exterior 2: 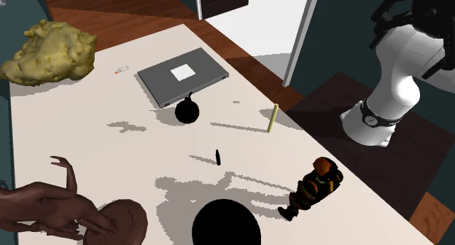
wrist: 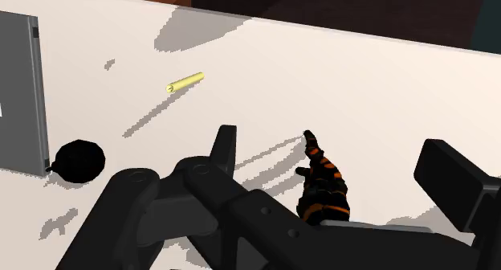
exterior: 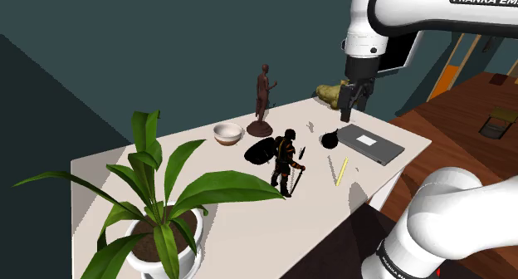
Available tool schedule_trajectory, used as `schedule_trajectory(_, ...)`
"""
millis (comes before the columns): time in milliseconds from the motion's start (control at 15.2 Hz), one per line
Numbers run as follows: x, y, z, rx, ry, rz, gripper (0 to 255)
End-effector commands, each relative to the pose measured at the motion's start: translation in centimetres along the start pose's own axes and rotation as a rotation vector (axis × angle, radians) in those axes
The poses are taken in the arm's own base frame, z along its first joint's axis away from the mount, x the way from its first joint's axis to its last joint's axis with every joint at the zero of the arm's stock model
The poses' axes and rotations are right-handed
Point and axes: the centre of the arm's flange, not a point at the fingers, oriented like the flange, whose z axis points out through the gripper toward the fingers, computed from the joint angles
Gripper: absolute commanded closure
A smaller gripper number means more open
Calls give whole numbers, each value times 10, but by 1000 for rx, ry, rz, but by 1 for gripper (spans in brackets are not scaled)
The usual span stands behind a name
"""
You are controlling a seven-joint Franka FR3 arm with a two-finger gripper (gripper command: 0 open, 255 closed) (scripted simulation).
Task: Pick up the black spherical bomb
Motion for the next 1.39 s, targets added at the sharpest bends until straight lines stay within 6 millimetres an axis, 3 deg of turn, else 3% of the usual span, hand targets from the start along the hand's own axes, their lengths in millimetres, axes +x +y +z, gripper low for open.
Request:
schedule_trajectory(0, 0, 0, 0, 0, 0, 0, 0)
schedule_trajectory(1320, 105, 190, 141, -24, 34, -25, 0)
